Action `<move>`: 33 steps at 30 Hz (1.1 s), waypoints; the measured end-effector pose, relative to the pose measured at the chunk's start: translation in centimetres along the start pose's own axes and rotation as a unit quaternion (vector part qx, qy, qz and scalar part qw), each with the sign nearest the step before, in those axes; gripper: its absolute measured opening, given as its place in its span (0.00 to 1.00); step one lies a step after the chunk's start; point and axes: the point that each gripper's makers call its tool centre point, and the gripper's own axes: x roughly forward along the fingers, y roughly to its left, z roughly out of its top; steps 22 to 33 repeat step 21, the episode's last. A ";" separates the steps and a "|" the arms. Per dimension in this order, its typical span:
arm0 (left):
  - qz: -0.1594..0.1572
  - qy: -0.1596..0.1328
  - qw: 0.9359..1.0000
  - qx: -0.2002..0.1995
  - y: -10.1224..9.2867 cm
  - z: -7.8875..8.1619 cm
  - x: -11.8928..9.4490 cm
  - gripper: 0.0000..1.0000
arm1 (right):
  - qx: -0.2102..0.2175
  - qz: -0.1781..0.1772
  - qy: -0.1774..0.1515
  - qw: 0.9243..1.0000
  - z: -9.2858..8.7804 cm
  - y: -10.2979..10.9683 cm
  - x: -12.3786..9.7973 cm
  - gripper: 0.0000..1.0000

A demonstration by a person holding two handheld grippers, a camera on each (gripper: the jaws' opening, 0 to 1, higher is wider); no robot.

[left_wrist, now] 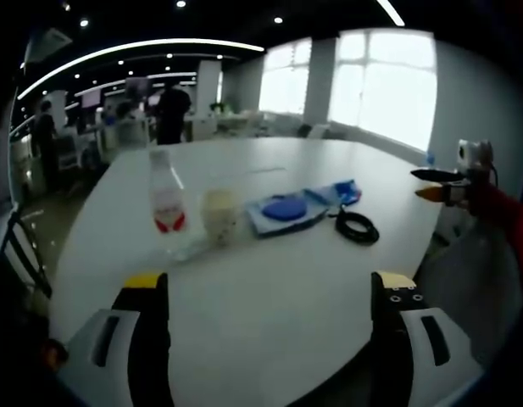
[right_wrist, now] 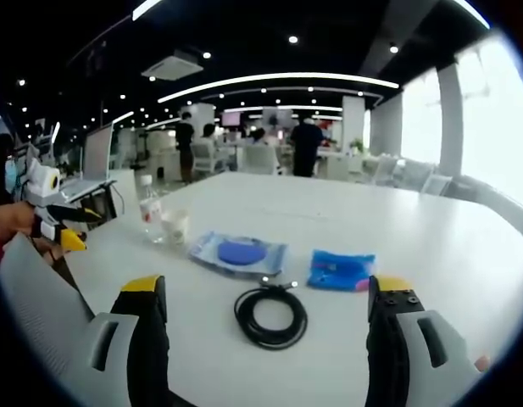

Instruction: Arrange the tabletop items into an orderly group along one side of the table until the central work area is clear of visible clutter.

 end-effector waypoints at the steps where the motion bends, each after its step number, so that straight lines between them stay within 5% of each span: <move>1: 0.001 -0.001 1.000 0.001 0.1 0.0 0.0 0.96 | 0.000 0.001 0.000 1.000 0.0 0.0 0.0 0.98; 33: -0.005 0.009 1.000 0.007 0.1 -0.4 0.1 0.94 | 0.003 0.005 0.004 1.000 -0.2 0.2 0.1 0.97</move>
